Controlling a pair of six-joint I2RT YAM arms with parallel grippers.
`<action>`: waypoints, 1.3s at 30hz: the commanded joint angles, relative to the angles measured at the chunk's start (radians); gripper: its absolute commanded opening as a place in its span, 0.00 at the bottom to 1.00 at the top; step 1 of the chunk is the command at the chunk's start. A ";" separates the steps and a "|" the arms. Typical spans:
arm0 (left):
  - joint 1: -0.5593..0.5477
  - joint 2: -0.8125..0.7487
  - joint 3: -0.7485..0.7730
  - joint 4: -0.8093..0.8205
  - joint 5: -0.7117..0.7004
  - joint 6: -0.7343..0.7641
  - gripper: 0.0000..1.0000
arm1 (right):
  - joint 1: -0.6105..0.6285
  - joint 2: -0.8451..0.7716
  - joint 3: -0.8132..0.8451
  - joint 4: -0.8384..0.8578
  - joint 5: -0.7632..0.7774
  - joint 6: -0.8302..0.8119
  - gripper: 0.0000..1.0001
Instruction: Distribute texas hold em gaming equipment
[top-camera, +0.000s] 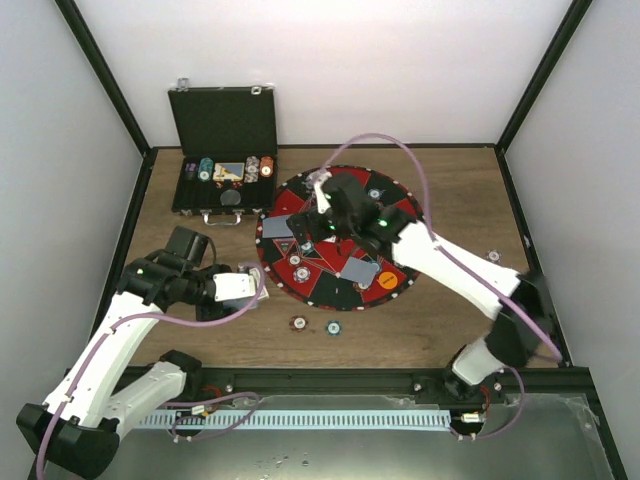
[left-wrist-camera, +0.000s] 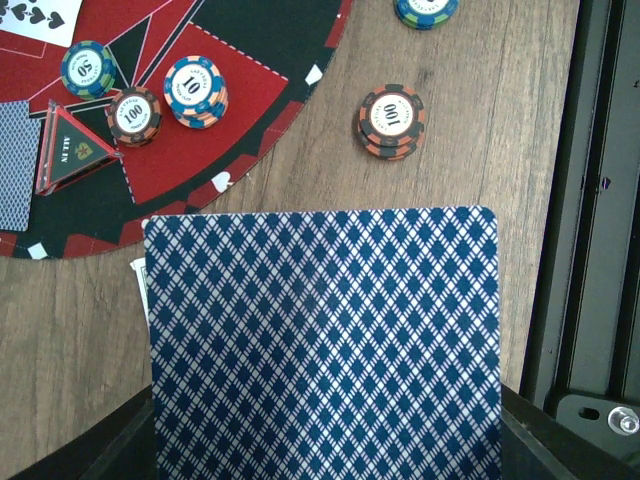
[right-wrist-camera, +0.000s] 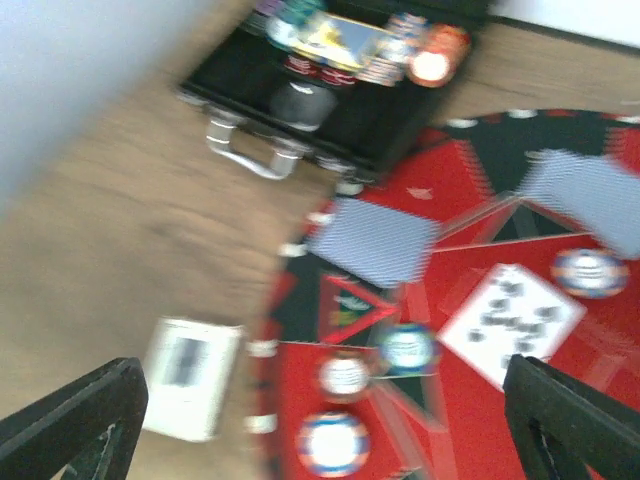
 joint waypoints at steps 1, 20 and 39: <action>0.001 -0.008 0.017 0.014 0.031 0.003 0.08 | 0.006 -0.169 -0.225 0.229 -0.458 0.365 1.00; 0.001 -0.015 0.017 0.014 0.050 0.000 0.08 | 0.168 -0.069 -0.559 0.903 -0.824 0.827 0.84; 0.001 -0.020 0.026 0.002 0.038 0.002 0.08 | 0.187 0.154 -0.406 1.021 -0.919 0.888 0.69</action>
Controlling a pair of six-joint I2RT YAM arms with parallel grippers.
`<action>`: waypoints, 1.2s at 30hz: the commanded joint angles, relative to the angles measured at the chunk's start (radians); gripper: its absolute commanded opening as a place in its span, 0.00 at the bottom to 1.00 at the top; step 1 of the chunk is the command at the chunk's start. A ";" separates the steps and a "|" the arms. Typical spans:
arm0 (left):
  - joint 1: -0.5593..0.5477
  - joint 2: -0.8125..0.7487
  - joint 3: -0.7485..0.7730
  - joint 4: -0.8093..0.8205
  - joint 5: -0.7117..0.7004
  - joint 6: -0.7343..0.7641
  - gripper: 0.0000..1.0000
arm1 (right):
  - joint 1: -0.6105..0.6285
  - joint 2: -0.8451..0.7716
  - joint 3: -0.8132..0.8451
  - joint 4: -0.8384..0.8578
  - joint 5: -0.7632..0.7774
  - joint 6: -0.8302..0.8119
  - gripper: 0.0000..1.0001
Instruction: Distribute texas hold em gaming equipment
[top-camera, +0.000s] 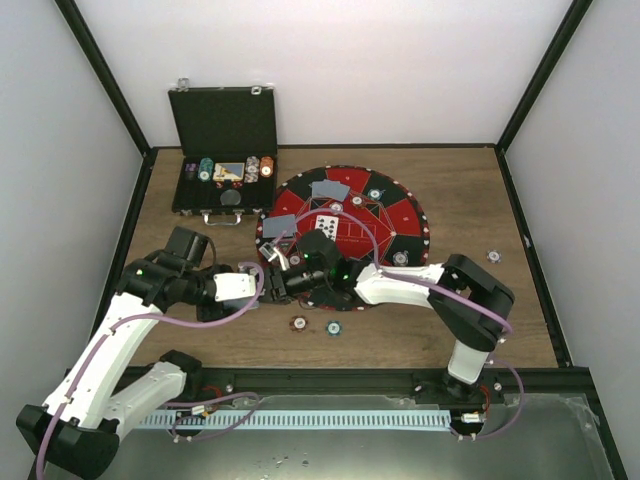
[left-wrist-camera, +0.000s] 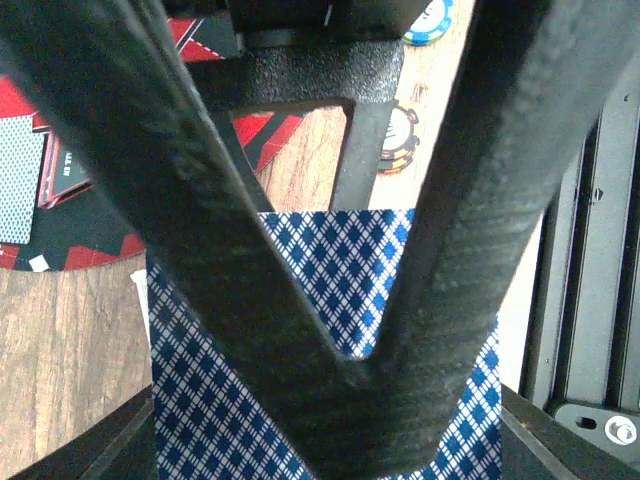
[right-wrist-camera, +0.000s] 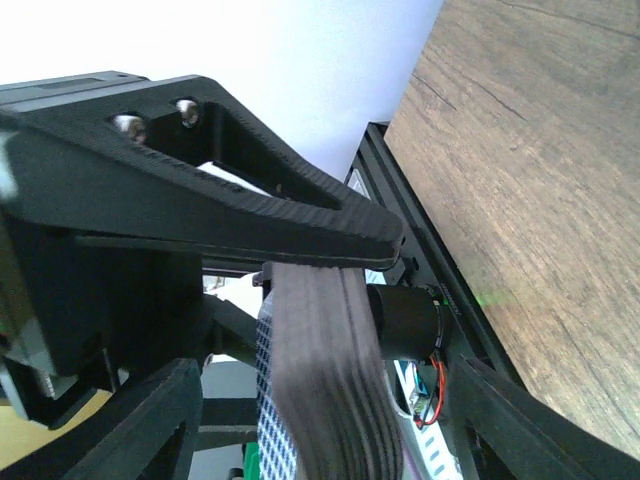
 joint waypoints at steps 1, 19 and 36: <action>0.002 -0.017 0.027 -0.005 0.015 0.002 0.08 | 0.012 0.042 0.034 0.075 -0.043 0.035 0.68; 0.002 -0.024 0.033 -0.014 0.008 0.010 0.08 | -0.050 0.043 -0.065 0.103 -0.094 0.032 0.47; 0.002 -0.019 0.045 -0.017 0.011 0.013 0.08 | -0.054 -0.009 -0.045 -0.009 -0.090 -0.021 0.59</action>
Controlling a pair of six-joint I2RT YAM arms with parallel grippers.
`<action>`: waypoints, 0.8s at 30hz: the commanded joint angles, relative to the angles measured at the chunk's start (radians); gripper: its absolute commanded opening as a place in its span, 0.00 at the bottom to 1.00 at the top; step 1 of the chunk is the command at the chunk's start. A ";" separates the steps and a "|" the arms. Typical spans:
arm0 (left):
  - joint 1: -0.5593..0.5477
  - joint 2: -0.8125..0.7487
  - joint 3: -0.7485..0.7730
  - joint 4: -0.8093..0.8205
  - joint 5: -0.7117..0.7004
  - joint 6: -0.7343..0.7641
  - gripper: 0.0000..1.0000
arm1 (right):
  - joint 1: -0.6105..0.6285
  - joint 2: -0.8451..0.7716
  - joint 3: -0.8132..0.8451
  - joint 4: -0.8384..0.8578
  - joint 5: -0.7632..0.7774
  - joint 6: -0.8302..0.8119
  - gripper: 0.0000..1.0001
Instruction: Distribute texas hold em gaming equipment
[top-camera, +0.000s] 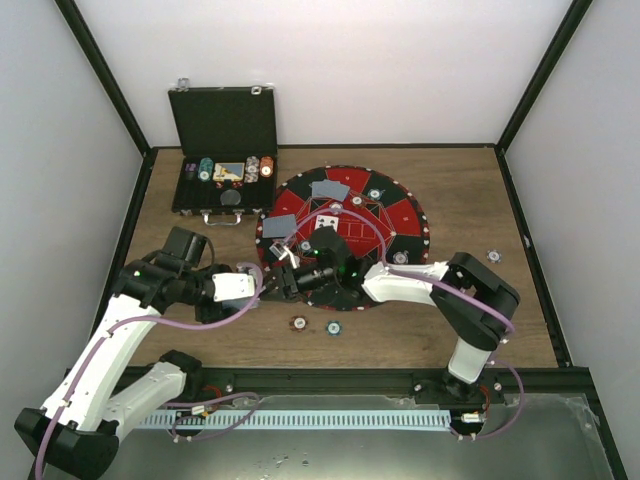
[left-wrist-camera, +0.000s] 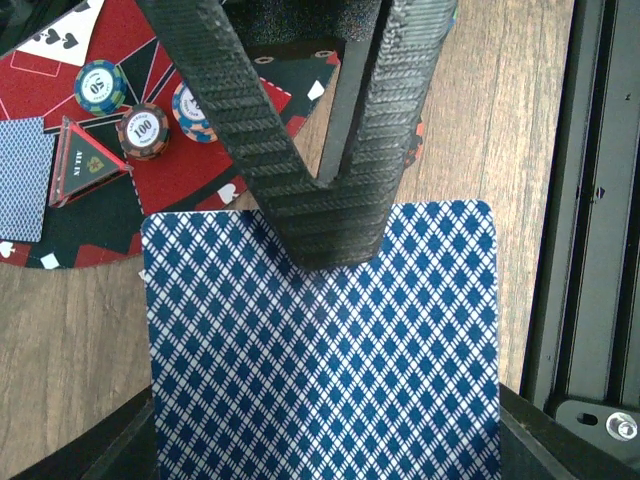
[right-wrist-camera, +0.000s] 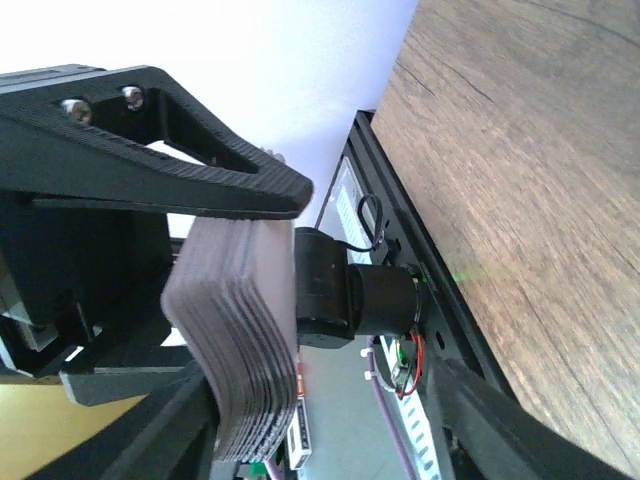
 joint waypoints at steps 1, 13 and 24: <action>0.003 -0.005 0.033 -0.006 0.020 0.012 0.08 | 0.024 0.007 0.037 -0.047 -0.012 -0.018 0.61; 0.002 -0.009 0.029 -0.008 0.008 0.011 0.08 | 0.075 0.180 0.144 0.108 -0.054 0.101 0.64; 0.002 -0.015 0.033 -0.014 0.010 0.016 0.08 | -0.010 0.151 -0.017 0.171 -0.035 0.158 0.52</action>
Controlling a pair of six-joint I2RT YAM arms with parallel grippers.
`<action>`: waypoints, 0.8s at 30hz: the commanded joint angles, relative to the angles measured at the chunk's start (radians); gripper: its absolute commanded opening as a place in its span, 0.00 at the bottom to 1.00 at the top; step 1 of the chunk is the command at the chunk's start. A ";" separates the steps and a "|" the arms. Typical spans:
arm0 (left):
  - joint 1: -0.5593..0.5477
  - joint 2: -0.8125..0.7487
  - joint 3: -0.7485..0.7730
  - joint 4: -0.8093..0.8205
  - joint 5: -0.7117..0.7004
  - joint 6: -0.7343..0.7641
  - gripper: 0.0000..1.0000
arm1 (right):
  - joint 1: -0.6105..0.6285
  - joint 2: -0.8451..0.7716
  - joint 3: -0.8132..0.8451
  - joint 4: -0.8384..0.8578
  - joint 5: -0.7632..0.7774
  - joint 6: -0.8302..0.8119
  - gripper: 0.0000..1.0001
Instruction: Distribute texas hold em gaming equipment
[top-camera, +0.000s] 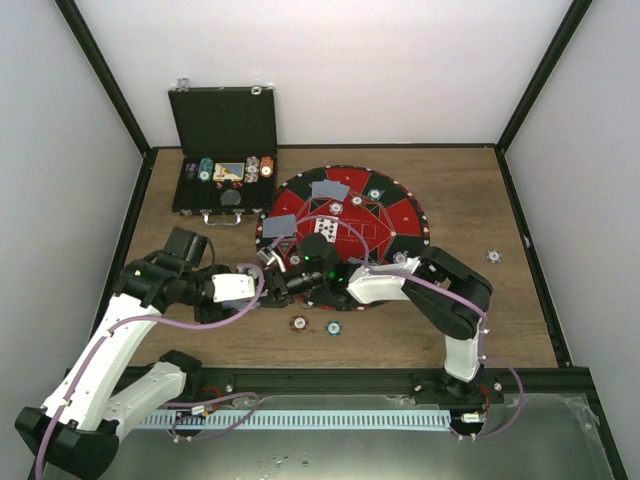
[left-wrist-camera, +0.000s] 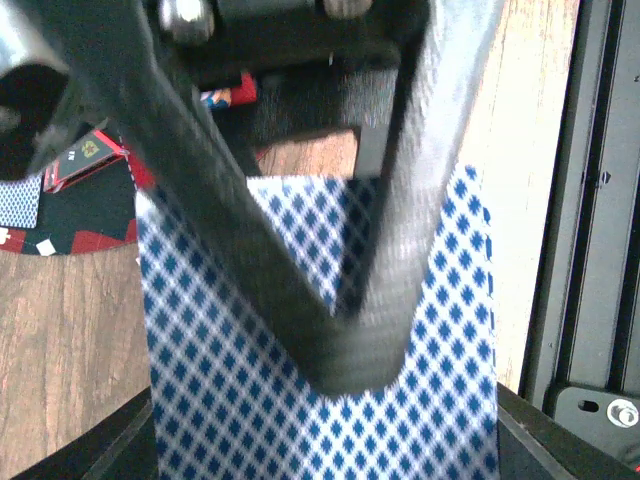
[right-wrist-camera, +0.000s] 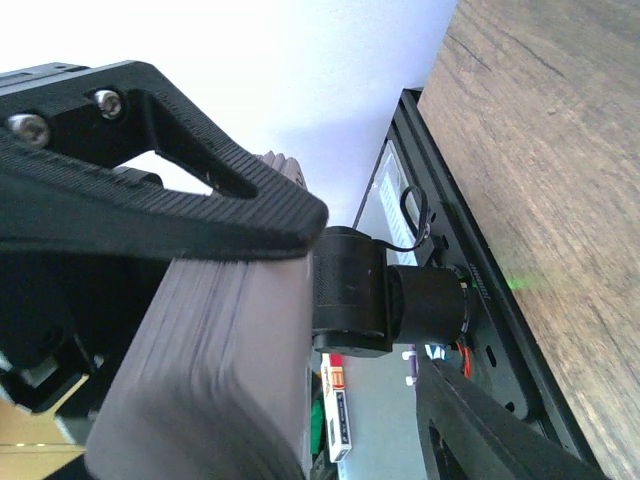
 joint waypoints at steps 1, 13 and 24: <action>0.002 -0.018 0.031 -0.001 0.037 0.012 0.08 | -0.054 -0.021 -0.091 -0.037 0.022 0.014 0.52; 0.002 -0.014 0.025 0.002 0.041 0.009 0.08 | -0.043 -0.125 -0.062 -0.149 0.029 -0.056 0.52; 0.002 -0.014 0.015 0.006 0.036 0.009 0.08 | -0.041 -0.247 -0.057 -0.267 0.071 -0.120 0.29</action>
